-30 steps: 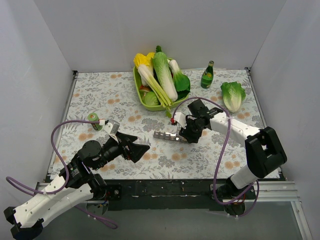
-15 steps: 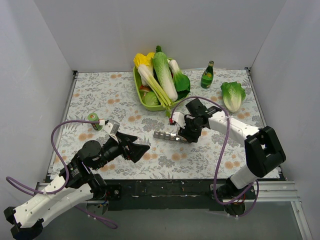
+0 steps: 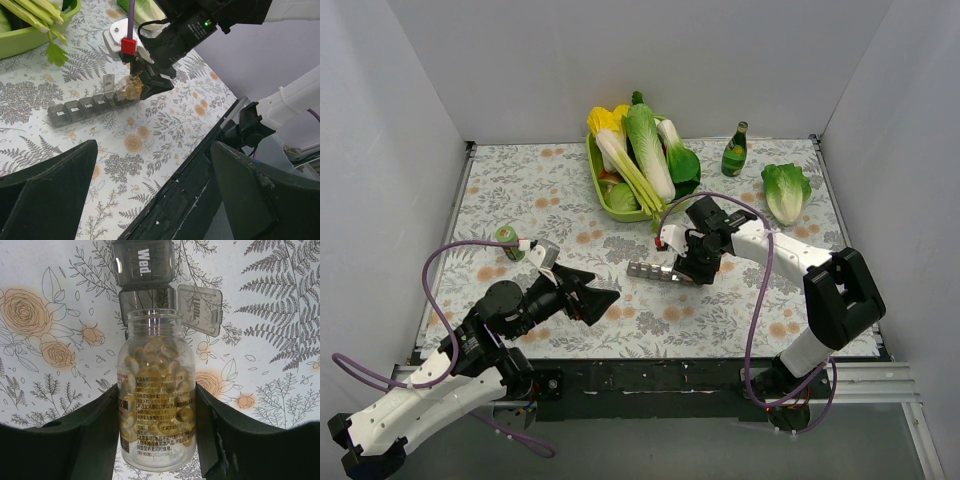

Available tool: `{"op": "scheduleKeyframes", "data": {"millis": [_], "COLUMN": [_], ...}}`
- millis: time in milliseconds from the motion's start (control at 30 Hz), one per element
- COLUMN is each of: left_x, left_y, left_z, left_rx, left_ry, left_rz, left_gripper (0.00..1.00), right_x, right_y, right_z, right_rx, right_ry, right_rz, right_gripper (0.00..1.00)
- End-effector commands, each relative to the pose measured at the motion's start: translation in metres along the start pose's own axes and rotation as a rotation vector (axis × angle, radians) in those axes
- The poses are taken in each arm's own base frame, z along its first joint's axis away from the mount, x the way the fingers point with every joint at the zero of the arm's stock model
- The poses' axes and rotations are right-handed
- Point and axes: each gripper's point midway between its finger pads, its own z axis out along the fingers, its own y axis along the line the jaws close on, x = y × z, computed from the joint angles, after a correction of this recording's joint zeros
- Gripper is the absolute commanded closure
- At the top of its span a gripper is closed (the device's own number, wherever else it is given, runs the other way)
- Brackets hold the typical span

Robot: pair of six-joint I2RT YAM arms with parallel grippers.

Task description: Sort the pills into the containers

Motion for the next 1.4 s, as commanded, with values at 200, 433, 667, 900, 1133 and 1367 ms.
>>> {"op": "scheduleKeyframes", "data": {"millis": [200,433,667,900,1133,1367], "left_x": [0.0029,0.0041,0.0047,0.0033,0.0042,0.0056], "left_y": [0.0030,0.0036,0.0039,0.0029,0.0034,0.0037], "left_z": [-0.0002,0.0000,0.0003,-0.0008,-0.0004,0.0013], "left_rx": [-0.003,-0.003,-0.003,0.000,-0.002,-0.005], "left_ry": [-0.004,-0.003,-0.003,-0.010,-0.006,-0.001], "left_rz": [0.003,0.001,0.000,-0.003,-0.005,-0.017], "left_gripper": [0.02,0.02,0.02,0.02,0.02,0.02], "right_x": [-0.0102,-0.0120,-0.0139,-0.0110,-0.0136,-0.0170], "right_y": [-0.0065,-0.0071,-0.0069,-0.0047,-0.0041,0.0027], "right_z": [-0.0059,-0.0070,-0.0072,-0.0049,-0.0095,-0.0116], "right_rx": [0.018,0.018,0.016,0.011,0.014,0.000], "right_ry": [0.012,0.015,0.018,0.022,0.004,-0.035], "right_rz": [-0.014,-0.017,-0.020,-0.016,-0.018,-0.025], "right_gripper": [0.94,0.94,0.94,0.94,0.94,0.94]}}
